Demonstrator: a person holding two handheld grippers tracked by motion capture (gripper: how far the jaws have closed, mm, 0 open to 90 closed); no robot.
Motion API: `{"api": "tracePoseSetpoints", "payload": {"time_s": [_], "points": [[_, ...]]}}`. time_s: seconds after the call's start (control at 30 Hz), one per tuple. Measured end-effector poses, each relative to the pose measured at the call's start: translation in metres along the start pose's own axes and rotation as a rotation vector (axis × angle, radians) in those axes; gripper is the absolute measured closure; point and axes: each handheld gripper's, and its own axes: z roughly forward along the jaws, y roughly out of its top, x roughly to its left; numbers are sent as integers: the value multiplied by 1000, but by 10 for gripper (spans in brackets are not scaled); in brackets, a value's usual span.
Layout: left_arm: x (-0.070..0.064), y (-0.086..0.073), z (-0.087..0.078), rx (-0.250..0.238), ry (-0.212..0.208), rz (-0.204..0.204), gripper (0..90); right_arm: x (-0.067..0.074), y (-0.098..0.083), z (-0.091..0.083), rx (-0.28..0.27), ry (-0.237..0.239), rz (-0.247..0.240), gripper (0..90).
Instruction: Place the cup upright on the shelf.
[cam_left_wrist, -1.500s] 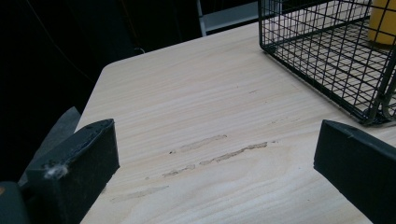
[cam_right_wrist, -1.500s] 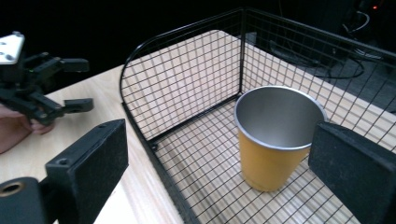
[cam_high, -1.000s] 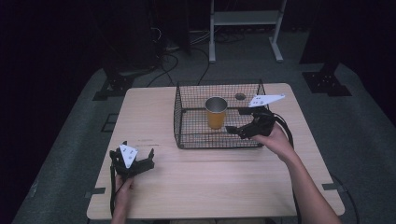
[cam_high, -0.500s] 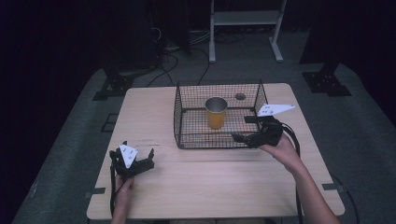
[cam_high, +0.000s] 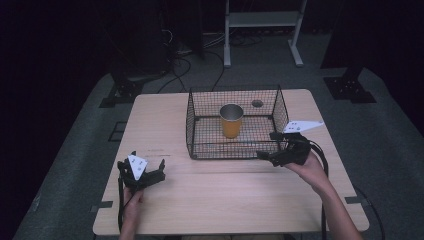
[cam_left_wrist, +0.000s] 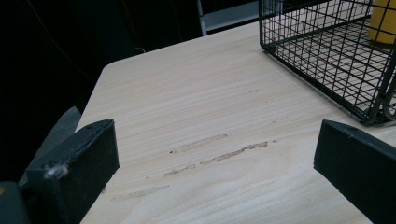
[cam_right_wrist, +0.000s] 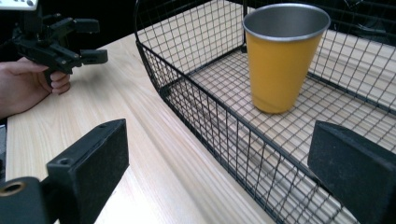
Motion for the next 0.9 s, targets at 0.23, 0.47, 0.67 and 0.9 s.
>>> {"api": "tracePoseSetpoints", "payload": {"time_s": [0.23,0.47,0.67,0.9], "points": [[0,0,0,0,1,0,0,-1,-12,-4,9,1,20,47],[0,0,0,0,1,0,0,-1,-24,-7,16,4,40,47],[0,0,0,0,1,1,0,-1,-30,-10,14,-7,44,47],[0,0,0,0,1,1,0,-4,-41,-13,13,-21,61,47]]}}
